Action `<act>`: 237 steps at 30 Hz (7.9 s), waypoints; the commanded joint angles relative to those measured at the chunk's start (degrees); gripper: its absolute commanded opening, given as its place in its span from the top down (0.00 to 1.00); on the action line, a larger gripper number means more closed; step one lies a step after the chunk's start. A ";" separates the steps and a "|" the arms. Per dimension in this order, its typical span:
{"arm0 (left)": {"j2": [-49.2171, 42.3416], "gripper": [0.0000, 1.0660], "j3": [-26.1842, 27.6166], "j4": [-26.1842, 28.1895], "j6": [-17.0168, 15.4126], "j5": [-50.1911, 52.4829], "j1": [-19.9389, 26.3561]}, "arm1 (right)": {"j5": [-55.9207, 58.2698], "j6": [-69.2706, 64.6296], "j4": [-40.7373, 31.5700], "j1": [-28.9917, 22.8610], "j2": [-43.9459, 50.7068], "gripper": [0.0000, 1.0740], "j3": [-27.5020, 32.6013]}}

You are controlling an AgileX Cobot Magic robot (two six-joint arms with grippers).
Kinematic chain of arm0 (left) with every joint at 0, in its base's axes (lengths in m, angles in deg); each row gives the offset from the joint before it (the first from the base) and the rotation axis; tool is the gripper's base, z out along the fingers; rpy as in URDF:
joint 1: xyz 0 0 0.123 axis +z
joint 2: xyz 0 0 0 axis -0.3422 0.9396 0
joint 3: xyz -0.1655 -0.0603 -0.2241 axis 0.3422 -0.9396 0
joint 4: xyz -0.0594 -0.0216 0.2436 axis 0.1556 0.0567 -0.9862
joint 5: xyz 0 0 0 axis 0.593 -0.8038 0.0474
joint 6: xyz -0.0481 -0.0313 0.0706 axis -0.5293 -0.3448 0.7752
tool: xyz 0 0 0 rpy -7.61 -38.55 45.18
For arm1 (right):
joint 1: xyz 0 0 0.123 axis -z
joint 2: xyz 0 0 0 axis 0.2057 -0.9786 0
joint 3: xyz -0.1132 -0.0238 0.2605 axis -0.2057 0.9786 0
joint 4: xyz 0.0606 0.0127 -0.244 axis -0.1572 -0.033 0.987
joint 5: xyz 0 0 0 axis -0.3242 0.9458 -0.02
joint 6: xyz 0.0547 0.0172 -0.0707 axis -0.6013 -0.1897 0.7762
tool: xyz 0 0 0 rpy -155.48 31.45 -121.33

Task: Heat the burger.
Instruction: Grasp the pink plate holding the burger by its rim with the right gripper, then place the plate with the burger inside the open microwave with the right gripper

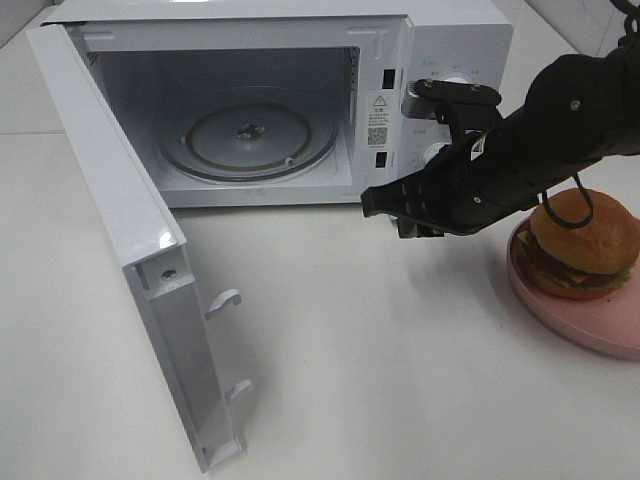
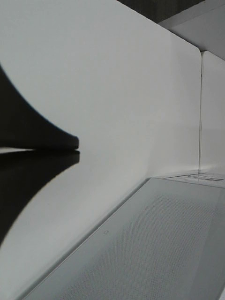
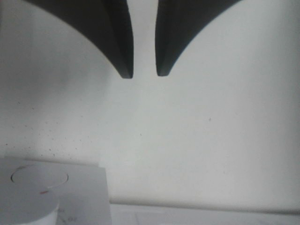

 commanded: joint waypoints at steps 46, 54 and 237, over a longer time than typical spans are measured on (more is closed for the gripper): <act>-1.15 1.00 -0.11 0.29 0.00 0.74 0.06 | 29.11 -7.79 35.87 0.11 -6.70 0.36 -0.29; -1.15 1.00 -0.11 0.29 0.00 0.74 0.06 | 27.44 -9.97 39.88 0.11 -9.22 0.36 -0.29; -1.15 1.00 -0.11 0.29 0.00 0.74 0.06 | 7.56 49.45 34.72 -17.36 16.79 1.00 14.32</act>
